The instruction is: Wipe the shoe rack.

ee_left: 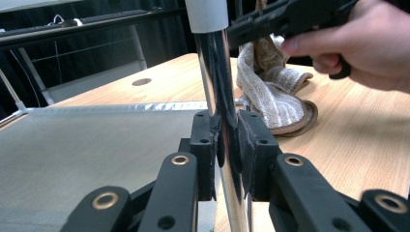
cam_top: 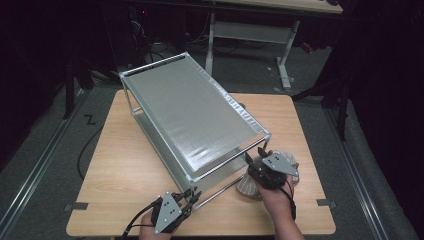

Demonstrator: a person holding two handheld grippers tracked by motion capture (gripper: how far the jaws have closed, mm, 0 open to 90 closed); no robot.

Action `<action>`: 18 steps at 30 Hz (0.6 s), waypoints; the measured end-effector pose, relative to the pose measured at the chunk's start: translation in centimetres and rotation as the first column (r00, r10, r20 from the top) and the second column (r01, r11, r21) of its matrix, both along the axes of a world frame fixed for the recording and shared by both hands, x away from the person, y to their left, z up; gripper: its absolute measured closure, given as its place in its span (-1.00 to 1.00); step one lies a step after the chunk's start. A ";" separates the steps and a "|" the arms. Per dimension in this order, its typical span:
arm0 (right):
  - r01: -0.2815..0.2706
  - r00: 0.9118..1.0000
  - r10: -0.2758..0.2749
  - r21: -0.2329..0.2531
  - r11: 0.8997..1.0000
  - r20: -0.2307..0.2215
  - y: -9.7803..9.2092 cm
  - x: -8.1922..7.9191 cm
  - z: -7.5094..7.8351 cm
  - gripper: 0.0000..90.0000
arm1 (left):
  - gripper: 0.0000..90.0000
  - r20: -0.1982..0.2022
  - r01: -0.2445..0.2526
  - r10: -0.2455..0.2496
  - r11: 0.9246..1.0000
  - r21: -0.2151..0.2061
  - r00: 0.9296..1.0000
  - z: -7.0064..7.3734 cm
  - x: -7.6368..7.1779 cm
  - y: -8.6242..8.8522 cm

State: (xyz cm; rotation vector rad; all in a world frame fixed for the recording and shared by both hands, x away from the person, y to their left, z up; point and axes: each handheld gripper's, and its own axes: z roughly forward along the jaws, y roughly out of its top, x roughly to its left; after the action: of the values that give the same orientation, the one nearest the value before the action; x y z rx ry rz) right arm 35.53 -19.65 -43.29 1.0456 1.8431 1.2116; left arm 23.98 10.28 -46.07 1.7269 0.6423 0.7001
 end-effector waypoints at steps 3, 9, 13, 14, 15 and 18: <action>-0.022 1.000 0.022 -0.016 1.000 0.002 0.0 -0.7 0.0 0.13 | 0.72 0.000 -0.001 0.001 1.000 0.000 1.000 0.0 0.0 0.0; 0.012 1.000 -0.012 -0.052 0.999 0.001 -1.3 -2.2 -1.1 0.17 | 0.72 0.005 -0.002 0.002 1.000 0.002 1.000 0.0 0.0 0.0; 0.084 0.996 -0.084 -0.031 0.996 -0.012 -3.0 -2.0 -1.1 0.07 | 0.71 0.006 -0.002 0.002 1.000 0.004 1.000 0.0 0.0 0.0; 0.104 0.994 -0.104 -0.025 0.994 -0.014 -3.2 -1.9 -1.2 0.04 | 0.71 0.006 -0.002 0.002 1.000 0.004 1.000 0.0 0.0 0.0; 0.115 0.993 -0.115 -0.025 0.993 -0.017 -3.5 -1.8 -1.3 0.02 | 0.71 0.006 -0.002 0.002 1.000 0.005 1.000 0.0 0.0 0.0; 0.131 0.991 -0.131 -0.019 0.991 0.002 -4.3 -1.9 -1.1 -0.03 | 0.71 0.007 -0.001 0.001 1.000 0.005 1.000 0.0 0.0 0.0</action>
State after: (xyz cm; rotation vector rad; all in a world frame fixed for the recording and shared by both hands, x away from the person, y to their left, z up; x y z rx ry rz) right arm 33.61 -23.90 -44.36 1.1369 1.7524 1.1154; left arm 23.97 10.27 -46.09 1.7281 0.6373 0.7089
